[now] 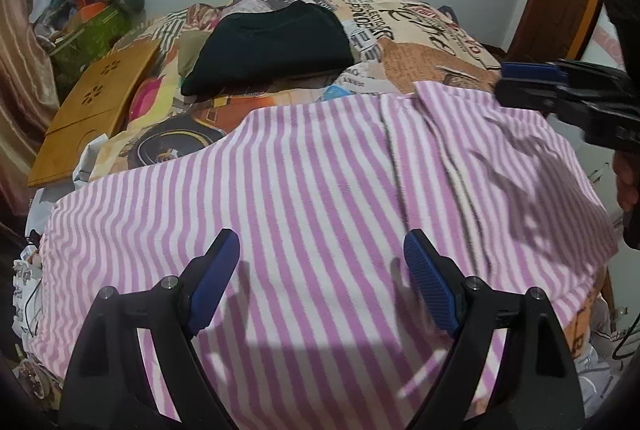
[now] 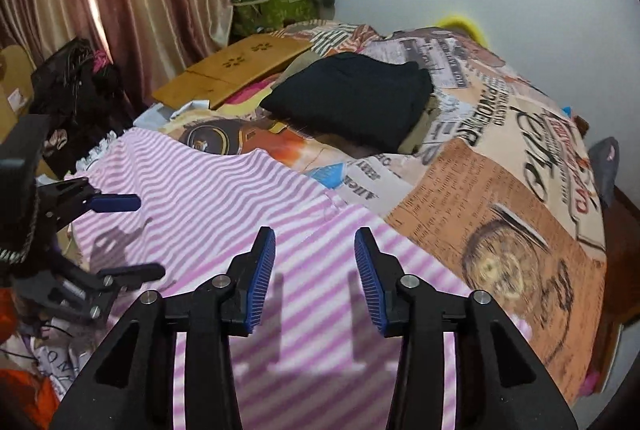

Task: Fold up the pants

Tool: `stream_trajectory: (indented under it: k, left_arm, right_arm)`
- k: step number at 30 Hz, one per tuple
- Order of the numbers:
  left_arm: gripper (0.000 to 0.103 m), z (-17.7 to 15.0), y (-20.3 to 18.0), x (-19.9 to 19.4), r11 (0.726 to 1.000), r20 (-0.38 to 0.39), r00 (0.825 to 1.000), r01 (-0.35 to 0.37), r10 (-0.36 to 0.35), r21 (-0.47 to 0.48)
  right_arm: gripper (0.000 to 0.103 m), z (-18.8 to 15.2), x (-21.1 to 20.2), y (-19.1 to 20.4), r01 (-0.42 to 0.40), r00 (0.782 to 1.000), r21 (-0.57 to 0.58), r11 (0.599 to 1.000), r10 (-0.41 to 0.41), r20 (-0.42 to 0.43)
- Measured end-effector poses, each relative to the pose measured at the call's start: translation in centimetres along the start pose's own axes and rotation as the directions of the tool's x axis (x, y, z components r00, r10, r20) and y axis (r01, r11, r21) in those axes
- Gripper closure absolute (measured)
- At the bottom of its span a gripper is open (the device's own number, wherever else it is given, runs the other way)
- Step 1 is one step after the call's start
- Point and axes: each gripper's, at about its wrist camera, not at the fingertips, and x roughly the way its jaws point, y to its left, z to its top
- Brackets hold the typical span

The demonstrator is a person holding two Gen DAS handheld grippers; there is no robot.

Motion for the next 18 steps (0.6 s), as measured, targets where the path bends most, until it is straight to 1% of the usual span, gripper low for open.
stream_trajectory:
  k: [4, 8, 11, 15, 17, 18]
  left_arm:
    - [0.018, -0.6, -1.1, -0.9, 0.999, -0.002, 0.999, 0.032, -0.032, 0.011]
    - [0.018, -1.5, -2.9, -1.4, 0.996, -0.022, 0.997, 0.080, -0.080, 0.029]
    - [0.018, -2.1, -3.9, -1.0, 0.992, -0.058, 0.991, 0.123, -0.121, 0.027]
    - [0.018, -2.5, -4.8, -0.1, 0.981, -0.100, 0.976, 0.193, -0.193, -0.011]
    - [0.018, -2.3, -5.4, 0.3, 0.979, -0.107, 0.973, 0.205, -0.205, -0.009]
    - [0.020, -2.2, -5.6, 0.5, 0.978, -0.110, 0.972, 0.210, -0.209, -0.009]
  right_arm:
    - [0.059, -1.5, -3.4, 0.1, 0.051, 0.998, 0.004, 0.999, -0.051, 0.026]
    - [0.057, -3.9, -6.1, -0.1, 0.081, 0.996, 0.055, 0.995, -0.083, 0.034]
    - [0.052, -6.0, -7.3, 0.0, 0.112, 0.993, 0.094, 0.989, -0.116, 0.037]
    - [0.052, -8.8, -7.9, 0.1, 0.129, 0.991, 0.157, 0.979, -0.135, 0.025]
    - [0.052, -10.2, -8.0, 0.0, 0.137, 0.990, 0.193, 0.971, -0.142, 0.012]
    - [0.052, -10.8, -8.1, -0.2, 0.144, 0.989, 0.207, 0.968, -0.149, 0.007]
